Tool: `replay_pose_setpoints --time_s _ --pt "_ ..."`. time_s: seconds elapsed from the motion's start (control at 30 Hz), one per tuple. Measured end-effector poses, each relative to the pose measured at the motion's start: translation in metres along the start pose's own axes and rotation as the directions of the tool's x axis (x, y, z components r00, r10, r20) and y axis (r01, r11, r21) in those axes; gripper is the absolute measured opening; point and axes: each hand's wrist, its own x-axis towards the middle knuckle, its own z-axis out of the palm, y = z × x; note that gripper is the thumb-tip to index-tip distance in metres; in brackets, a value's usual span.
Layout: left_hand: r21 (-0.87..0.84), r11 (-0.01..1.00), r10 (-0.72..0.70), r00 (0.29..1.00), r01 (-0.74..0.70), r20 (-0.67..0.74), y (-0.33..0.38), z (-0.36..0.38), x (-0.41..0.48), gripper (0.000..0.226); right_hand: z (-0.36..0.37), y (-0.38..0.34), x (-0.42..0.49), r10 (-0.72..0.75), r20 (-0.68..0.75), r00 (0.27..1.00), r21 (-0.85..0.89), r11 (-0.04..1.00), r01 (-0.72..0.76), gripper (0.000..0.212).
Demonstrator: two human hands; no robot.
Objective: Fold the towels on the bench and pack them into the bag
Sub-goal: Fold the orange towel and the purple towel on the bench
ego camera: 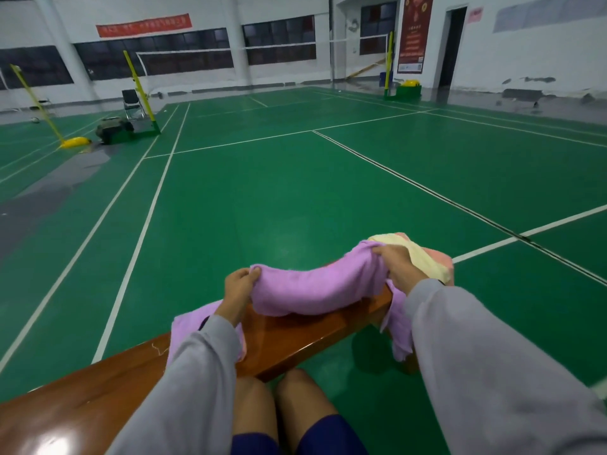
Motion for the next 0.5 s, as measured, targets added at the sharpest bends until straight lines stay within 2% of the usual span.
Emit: replay_pose_setpoints --time_s 0.07,0.13,0.2,0.37,0.43,0.5 --pt "0.201 0.98 -0.028 0.997 0.014 0.066 -0.03 -0.006 -0.007 0.031 -0.01 0.04 0.007 0.026 0.07 0.997 -0.161 0.987 -0.014 0.026" --pt "0.386 0.922 -0.069 0.989 0.012 0.133 -0.051 -0.014 -0.015 0.028 -0.018 0.085 0.045 0.075 0.13 0.989 -0.334 0.942 -0.027 0.052" --pt "0.457 0.889 -0.082 0.983 -0.003 0.166 -0.061 -0.019 -0.02 0.023 -0.024 0.112 0.072 0.112 0.164 0.98 -0.434 0.9 -0.03 0.061" --pt "0.539 0.841 -0.009 0.995 -0.048 0.102 -0.052 -0.018 -0.021 0.026 -0.023 0.089 0.025 0.082 0.14 0.987 -0.536 0.844 0.006 0.043" --pt "0.54 0.839 0.045 0.997 -0.068 0.056 -0.047 -0.016 -0.017 0.027 -0.021 0.087 0.027 0.014 0.113 0.994 -0.595 0.802 0.057 0.036" --pt "0.535 0.84 0.086 0.996 -0.091 0.035 -0.041 -0.01 -0.013 0.024 -0.021 0.088 0.034 -0.049 0.075 0.996 -0.589 0.804 0.084 0.031"
